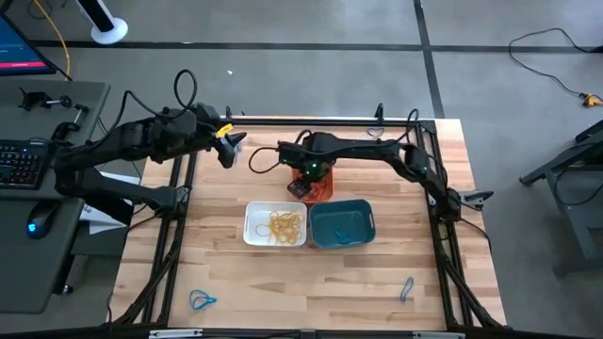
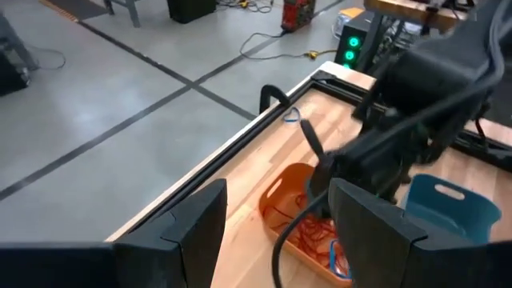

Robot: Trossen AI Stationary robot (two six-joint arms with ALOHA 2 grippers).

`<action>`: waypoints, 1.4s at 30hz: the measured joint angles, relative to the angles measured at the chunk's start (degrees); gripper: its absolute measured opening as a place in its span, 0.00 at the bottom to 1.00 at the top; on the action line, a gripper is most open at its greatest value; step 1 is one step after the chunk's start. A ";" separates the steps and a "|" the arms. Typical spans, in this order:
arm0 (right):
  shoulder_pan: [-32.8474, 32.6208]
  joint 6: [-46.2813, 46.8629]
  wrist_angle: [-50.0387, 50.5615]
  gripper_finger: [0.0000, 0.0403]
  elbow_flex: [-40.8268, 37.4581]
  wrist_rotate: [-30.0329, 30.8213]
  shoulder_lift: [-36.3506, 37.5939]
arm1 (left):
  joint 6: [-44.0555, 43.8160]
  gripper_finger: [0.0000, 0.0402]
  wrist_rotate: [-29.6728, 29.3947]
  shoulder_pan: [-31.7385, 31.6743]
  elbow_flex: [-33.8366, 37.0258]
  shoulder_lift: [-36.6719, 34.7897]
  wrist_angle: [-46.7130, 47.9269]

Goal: Sort rubber bands into baskets
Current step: Put the blue rubber band into the blue bin

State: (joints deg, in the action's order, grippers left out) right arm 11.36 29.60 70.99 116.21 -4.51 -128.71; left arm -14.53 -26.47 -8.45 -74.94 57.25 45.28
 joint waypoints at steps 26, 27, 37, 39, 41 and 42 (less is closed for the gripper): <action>0.69 6.82 -3.94 0.43 -1.08 -1.61 -4.28 | 2.83 0.53 -0.64 -3.91 0.00 0.00 -0.14; 0.69 7.60 -4.01 0.42 -1.07 -1.03 -4.26 | 2.85 0.53 -0.62 -3.99 0.00 0.00 -0.13; 1.04 9.47 -5.68 0.37 -5.60 -2.82 -4.17 | 3.78 0.53 -0.62 -3.97 0.00 0.00 -0.11; 1.04 10.08 -6.10 0.37 -6.37 -2.81 -4.17 | 3.79 0.53 -0.62 -3.97 0.00 0.00 -0.10; 1.04 10.50 -6.68 0.37 -6.55 -2.58 -4.17 | 3.87 0.53 -0.62 -3.97 0.00 0.00 -0.10; 1.04 10.52 -7.30 0.37 -6.55 -2.60 -4.17 | 3.88 0.53 -0.62 -3.97 0.00 0.00 -0.09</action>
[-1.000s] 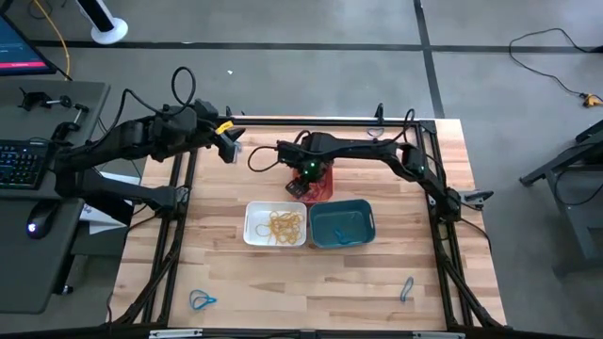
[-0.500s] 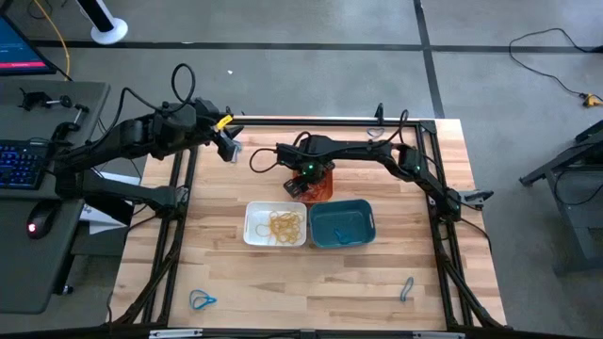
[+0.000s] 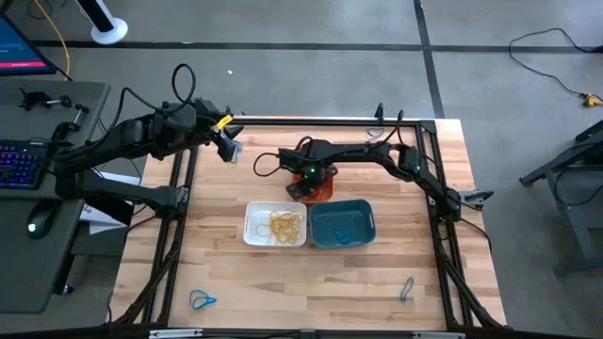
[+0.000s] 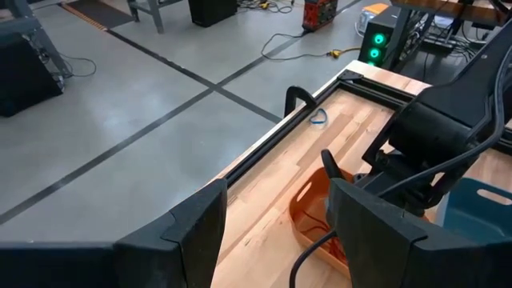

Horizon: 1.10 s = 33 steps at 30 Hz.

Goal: Sort rubber bands into baskets
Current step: Put the blue rubber band into the blue bin

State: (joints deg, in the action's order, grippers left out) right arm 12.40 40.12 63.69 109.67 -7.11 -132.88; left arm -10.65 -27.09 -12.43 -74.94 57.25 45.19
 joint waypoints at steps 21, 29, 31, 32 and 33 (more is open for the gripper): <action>0.00 0.12 -1.11 0.11 0.02 -0.07 0.02 | -0.01 0.53 0.00 0.00 0.00 0.00 0.00; -0.01 -2.85 -0.14 0.01 2.71 0.52 0.02 | -0.02 0.53 0.00 0.00 0.00 0.00 0.04; -0.02 -4.39 1.21 0.00 4.99 1.46 0.04 | 0.07 0.53 0.00 0.00 0.00 0.00 0.04; 0.00 -5.20 2.31 0.00 6.38 2.00 0.04 | 0.26 0.53 0.00 0.00 0.00 0.00 0.04; 0.00 -5.84 3.62 0.00 7.84 2.55 0.04 | 0.30 0.53 0.02 0.00 0.00 0.00 0.05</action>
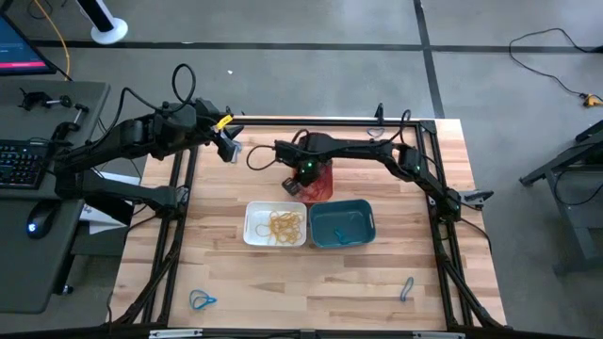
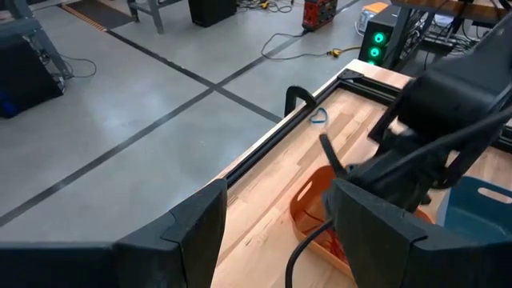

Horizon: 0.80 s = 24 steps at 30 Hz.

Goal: Sort rubber bands into baskets
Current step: Put the blue rubber band into the blue bin

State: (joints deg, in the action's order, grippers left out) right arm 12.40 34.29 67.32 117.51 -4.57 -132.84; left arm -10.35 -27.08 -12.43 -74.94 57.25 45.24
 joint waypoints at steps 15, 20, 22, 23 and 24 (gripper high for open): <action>0.61 -15.26 21.67 0.00 12.97 8.30 3.01 | 1.67 0.53 0.00 0.01 0.00 0.00 2.42; -1.45 -16.31 22.73 0.00 7.32 4.31 11.07 | 2.02 0.53 -0.02 -0.78 0.00 -0.02 2.49; -2.62 -15.90 22.15 0.00 3.16 -0.75 15.06 | 2.48 0.53 0.07 -1.62 0.00 -0.02 2.31; -3.20 -14.65 22.18 0.00 0.62 -3.57 17.01 | 2.67 0.53 0.71 -2.13 0.00 -0.02 1.93; -3.90 -13.18 22.36 0.00 -2.55 -6.28 18.99 | 2.91 0.53 1.73 -2.78 0.00 -0.02 1.46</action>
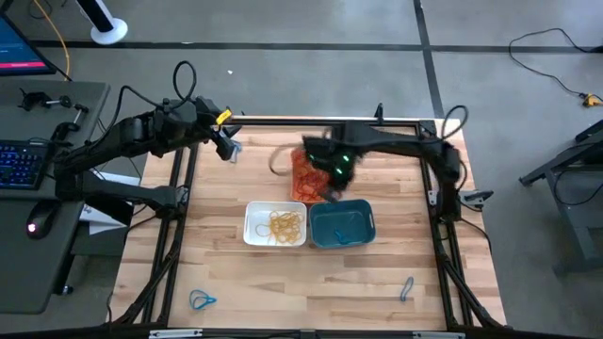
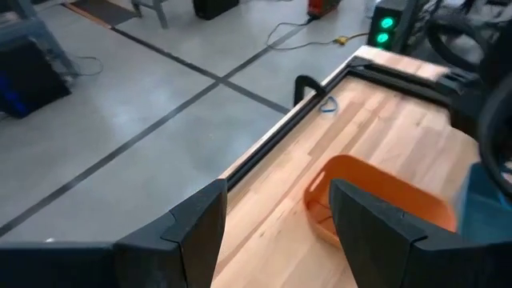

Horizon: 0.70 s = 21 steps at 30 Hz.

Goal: Sort rubber bands into baskets
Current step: Put the blue rubber band into the blue bin

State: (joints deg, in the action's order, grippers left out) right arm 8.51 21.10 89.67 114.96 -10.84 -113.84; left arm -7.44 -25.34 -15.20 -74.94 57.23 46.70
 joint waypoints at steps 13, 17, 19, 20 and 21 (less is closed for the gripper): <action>-8.71 19.27 -20.50 0.00 -36.22 -5.67 9.93 | -1.27 0.53 10.85 -8.14 0.00 0.81 -0.42; -9.04 20.25 -25.27 0.02 -37.09 -4.42 10.06 | -2.58 0.53 10.97 -8.93 0.00 1.47 -0.21; -8.82 18.98 -26.71 0.07 -37.08 -4.39 10.10 | -3.41 0.53 10.99 -9.12 0.00 2.09 0.24; -8.73 18.33 -26.93 0.10 -37.05 -4.42 10.12 | -3.43 0.53 10.99 -9.22 0.00 2.47 0.46; -8.51 17.47 -26.68 0.14 -37.05 -4.47 10.12 | -3.35 0.53 11.01 -9.22 0.00 2.90 0.97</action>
State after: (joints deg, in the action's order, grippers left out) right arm 0.00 38.57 62.99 77.91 -15.31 -103.72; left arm -10.79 -14.33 -24.43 -74.94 60.13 47.67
